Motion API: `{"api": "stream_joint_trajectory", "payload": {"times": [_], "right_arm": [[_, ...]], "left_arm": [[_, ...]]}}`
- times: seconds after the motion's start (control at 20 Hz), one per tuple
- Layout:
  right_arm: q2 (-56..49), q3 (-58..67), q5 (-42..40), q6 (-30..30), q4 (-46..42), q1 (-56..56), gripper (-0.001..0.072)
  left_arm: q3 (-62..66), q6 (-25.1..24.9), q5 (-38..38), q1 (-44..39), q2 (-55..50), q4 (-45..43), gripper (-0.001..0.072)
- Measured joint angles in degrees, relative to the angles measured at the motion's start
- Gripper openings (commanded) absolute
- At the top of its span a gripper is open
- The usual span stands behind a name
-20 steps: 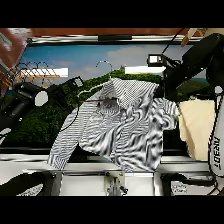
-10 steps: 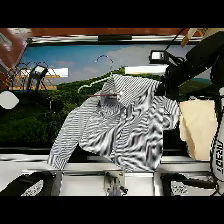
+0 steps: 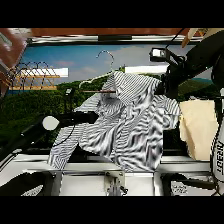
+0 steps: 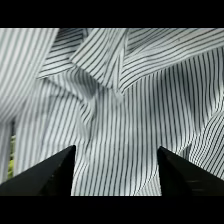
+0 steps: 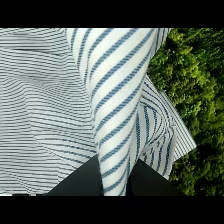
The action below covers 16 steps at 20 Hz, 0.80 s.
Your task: Fold the shirts.
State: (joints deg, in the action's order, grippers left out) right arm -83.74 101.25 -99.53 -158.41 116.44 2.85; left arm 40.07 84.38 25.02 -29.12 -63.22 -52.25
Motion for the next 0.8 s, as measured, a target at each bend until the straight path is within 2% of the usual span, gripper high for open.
{"api": "stream_joint_trajectory", "payload": {"times": [0.15,0.45,0.55,0.65,0.7,0.75,0.8], "right_arm": [[0.0,0.0,0.0,0.3,0.0,0.0,0.0074],[0.0,0.0,0.1,0.8,0.0,0.0,0.0075],[0.0,0.0,0.1,1.4,0.0,0.0,0.0075],[0.0,0.0,0.1,1.5,0.0,0.0,0.0075],[0.0,0.0,0.1,1.6,0.0,0.0,0.0075],[0.0,0.0,0.1,1.7,0.0,0.0,0.0075],[0.0,0.0,0.1,1.7,0.0,0.0,0.0075]], "left_arm": [[-0.6,3.1,-6.7,-3.5,-3.2,1.2,0.0523],[-0.6,5.7,-15.4,-7.3,-8.2,4.1,0.0519],[-0.3,7.2,-18.5,-8.3,-9.9,4.5,0.0436],[0.1,9.6,-21.8,-9.1,-11.6,4.7,0.0435],[0.3,10.8,-23.2,-9.4,-12.5,4.8,0.0385],[0.7,12.2,-24.6,-9.7,-13.4,4.9,0.0293],[1.0,13.3,-25.5,-10.0,-14.2,4.9,0.0164]]}}
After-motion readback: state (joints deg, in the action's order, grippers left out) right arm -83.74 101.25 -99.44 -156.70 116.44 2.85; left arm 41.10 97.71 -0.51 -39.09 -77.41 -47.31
